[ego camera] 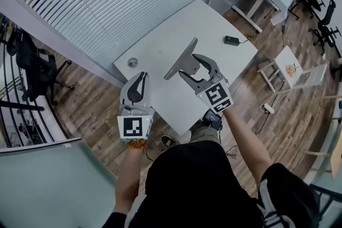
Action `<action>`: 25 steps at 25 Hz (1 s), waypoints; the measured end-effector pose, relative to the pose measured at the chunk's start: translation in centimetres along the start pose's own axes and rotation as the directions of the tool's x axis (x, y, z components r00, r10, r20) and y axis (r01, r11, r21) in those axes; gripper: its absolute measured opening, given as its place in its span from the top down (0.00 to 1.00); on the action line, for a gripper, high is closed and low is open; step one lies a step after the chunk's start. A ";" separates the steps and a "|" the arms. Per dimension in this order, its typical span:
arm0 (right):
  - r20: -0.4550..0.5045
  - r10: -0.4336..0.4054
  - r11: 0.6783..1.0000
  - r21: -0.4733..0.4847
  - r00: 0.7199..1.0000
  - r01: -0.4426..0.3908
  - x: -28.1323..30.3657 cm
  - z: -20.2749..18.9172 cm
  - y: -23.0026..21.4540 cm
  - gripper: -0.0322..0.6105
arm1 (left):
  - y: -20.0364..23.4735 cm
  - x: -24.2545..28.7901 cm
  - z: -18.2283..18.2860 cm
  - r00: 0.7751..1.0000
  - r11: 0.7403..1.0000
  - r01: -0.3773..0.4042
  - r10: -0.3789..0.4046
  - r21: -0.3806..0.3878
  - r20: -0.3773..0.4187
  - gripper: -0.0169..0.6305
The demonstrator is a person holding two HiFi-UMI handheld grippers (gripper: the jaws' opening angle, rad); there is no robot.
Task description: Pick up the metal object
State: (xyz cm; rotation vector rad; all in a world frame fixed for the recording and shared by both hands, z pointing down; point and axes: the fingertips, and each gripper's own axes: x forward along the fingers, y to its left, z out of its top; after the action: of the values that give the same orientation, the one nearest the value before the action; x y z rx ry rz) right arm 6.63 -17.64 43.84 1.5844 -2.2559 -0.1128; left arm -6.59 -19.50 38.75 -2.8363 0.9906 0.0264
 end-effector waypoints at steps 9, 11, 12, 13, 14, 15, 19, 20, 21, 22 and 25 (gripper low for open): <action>0.062 -0.030 0.999 0.018 0.998 0.028 -0.6 3.0 0.2 0.50 | 0.2 -0.2 1.1 1.000 1.000 -0.011 0.011 -0.002 0.023 0.92; 0.072 -0.047 0.999 0.020 0.996 0.046 -1.0 3.6 0.1 0.50 | 0.2 -0.1 1.5 0.999 1.000 -0.012 0.011 0.006 0.033 0.92; 0.077 -0.062 0.998 0.020 0.995 0.061 -1.1 3.8 0.0 0.50 | 0.1 -0.1 1.6 0.999 1.000 -0.012 0.012 0.008 0.039 0.92; 0.081 -0.081 0.997 0.018 0.993 0.079 -1.2 4.0 -0.2 0.50 | 0.1 -0.1 1.7 0.999 1.000 -0.013 0.013 0.008 0.042 0.92; 0.084 -0.099 0.995 0.017 0.992 0.098 -1.3 4.0 -0.4 0.50 | 0.1 -0.1 1.7 0.999 1.000 -0.014 0.014 0.007 0.043 0.92; 0.087 -0.115 0.993 0.017 0.990 0.114 -1.4 4.0 -0.6 0.50 | 0.0 -0.1 1.7 0.999 1.000 -0.014 0.014 0.007 0.043 0.92; 0.109 -0.165 0.986 0.024 0.980 0.163 -2.0 4.7 -0.9 0.50 | -0.3 -0.3 1.6 0.999 1.000 -0.009 0.008 0.009 0.041 0.92; 0.116 -0.179 0.984 0.023 0.977 0.177 -2.3 4.9 -0.9 0.50 | -0.3 -0.3 1.5 0.999 1.000 -0.007 0.007 0.009 0.040 0.92; 0.123 -0.194 0.981 0.022 0.973 0.192 -2.5 5.1 -1.0 0.50 | -0.4 -0.3 1.5 0.999 1.000 -0.006 0.006 0.011 0.042 0.92; 0.129 -0.208 0.978 0.021 0.970 0.207 -2.6 5.3 -1.1 0.50 | -0.5 -0.2 1.5 0.999 1.000 -0.006 0.005 0.013 0.045 0.92; 0.144 -0.235 0.972 0.036 0.961 0.232 -3.2 5.8 -1.1 0.50 | -0.9 -0.3 1.6 0.998 1.000 -0.011 0.011 0.016 0.056 0.92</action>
State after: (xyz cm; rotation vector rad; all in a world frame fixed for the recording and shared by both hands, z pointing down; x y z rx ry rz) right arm 6.52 -16.00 37.29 1.9056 -2.1722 -0.2807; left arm -6.24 -18.42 37.31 -2.7991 0.9903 0.0974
